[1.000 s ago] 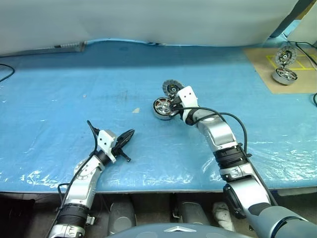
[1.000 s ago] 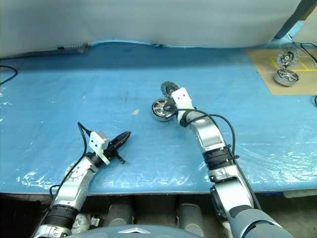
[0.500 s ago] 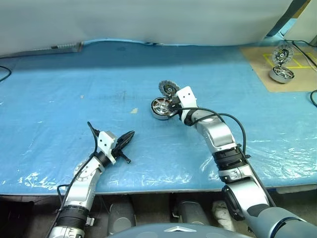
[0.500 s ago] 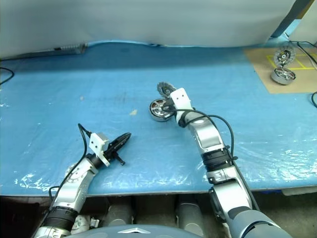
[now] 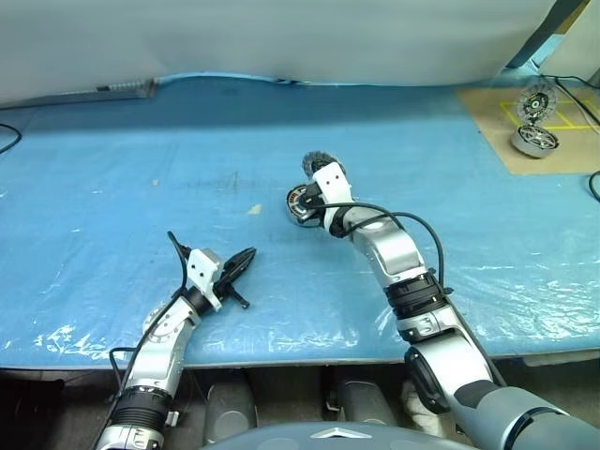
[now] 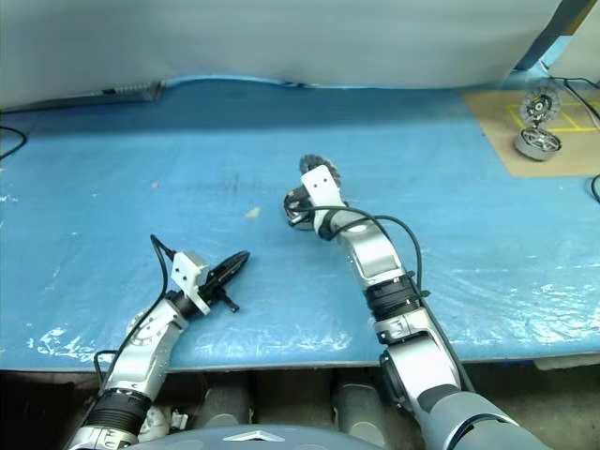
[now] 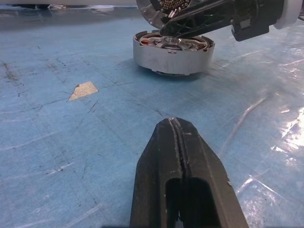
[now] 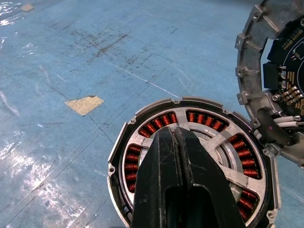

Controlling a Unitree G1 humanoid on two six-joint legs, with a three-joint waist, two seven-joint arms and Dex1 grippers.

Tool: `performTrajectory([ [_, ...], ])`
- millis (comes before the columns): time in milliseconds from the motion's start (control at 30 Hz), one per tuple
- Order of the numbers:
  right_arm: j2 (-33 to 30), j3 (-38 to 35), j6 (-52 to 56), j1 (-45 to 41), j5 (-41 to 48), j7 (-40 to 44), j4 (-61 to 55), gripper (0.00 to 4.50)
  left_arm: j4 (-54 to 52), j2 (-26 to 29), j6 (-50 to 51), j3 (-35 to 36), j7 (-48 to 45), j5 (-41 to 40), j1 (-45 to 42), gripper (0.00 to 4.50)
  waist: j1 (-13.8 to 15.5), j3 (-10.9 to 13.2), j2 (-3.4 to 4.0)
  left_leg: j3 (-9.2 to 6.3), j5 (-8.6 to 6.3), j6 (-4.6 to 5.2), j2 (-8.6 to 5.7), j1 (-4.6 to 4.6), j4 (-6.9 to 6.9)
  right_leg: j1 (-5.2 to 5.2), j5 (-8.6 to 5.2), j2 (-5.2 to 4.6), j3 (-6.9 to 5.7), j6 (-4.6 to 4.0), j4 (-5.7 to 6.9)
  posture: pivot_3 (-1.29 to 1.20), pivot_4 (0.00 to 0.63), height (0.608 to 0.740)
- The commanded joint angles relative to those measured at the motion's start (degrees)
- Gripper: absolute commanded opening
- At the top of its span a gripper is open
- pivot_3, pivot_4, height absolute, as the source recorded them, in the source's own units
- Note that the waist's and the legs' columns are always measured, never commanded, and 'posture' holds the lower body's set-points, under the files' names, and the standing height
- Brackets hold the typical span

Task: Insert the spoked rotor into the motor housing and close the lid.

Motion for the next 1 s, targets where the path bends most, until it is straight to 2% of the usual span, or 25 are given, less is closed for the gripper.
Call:
performTrajectory([
  [33, -0.2, -0.8, -0.6, -0.7, -0.6, -1.3, 0.7, 0.02, -0.2, 0.0, -1.5, 0.2, -0.2, -0.1, -0.4, 0.0, 0.0, 0.0, 0.0, 0.0, 0.0, 0.0, 0.0, 0.0, 0.01, 0.0, 0.0, 0.0, 0.0, 0.0, 0.0, 0.0, 0.15, 0.74],
  [200, -0.8, -2.6, 0.8, 0.4, 0.6, -1.7, 0.7, 0.02, 0.4, 0.1, -1.8, 0.2, -0.5, -0.1, -0.9, 0.0, 0.0, 0.0, 0.0, 0.0, 0.0, 0.0, 0.0, 0.0, 0.01, 0.01, 0.0, 0.0, 0.0, 0.0, 0.01, 0.0, 0.15, 0.74],
  [433, -2.6, -2.6, 0.5, 2.4, 5.0, 5.8, -8.6, 0.02, -0.4, 0.1, -0.8, 0.1, 0.1, -0.1, -2.7, 0.0, 0.0, 0.0, 0.0, 0.0, 0.0, 0.0, 0.0, -0.02, -0.01, 0.0, 0.0, 0.0, -0.01, 0.0, -0.02, 0.0, 0.15, 0.74],
  [567, -15.2, -3.4, 1.9, 3.0, 6.1, 16.2, -14.0, 0.02, -2.5, 0.0, 1.7, -0.5, 1.8, 0.8, -5.7, 0.0, 0.9, 0.0, 0.0, -0.02, 0.0, 0.0, -0.01, -0.04, 0.05, 0.01, 0.01, -0.02, -0.02, 0.01, -0.01, 0.0, 0.15, 0.74],
  [667, -21.1, -2.9, 1.9, 3.4, 5.6, 19.0, -12.9, 0.02, -3.1, -0.4, 2.5, -1.2, 2.1, 1.4, -6.3, 0.0, 1.4, 0.0, -0.01, -0.01, 0.0, 0.01, -0.04, -0.02, 0.07, 0.08, 0.01, -0.04, -0.01, 0.02, -0.05, 0.0, 0.15, 0.74],
  [800, -25.9, -2.5, -0.7, 1.2, 2.5, 18.9, -6.1, 0.02, -2.4, -1.7, 3.2, -2.2, 2.6, 1.7, -7.1, 0.0, 1.1, 0.0, 0.0, 0.02, 0.0, 0.01, 0.02, -0.08, -0.01, 0.07, 0.0, 0.06, 0.02, 0.0, -0.03, 0.0, 0.15, 0.74],
  [867, -25.3, -3.0, -3.5, -1.8, 1.3, 16.9, -0.8, 0.02, -1.7, -2.5, 3.0, -3.0, 3.2, 2.5, -7.4, 0.0, 0.9, 0.0, 0.0, 0.03, 0.0, 0.01, 0.0, -0.1, 0.04, 0.06, 0.0, 0.06, 0.04, -0.01, -0.02, 0.0, 0.15, 0.74],
  [1000, -22.0, -4.5, -14.5, -10.1, -0.9, 11.4, 16.9, 0.02, -0.1, -4.4, 2.2, -4.2, 4.7, 4.1, -8.0, 0.0, 0.0, 0.0, 0.0, 0.04, 0.0, 0.01, -0.02, -0.12, 0.19, 0.02, 0.01, 0.01, 0.05, -0.02, 0.15, 0.0, 0.15, 0.74],
])
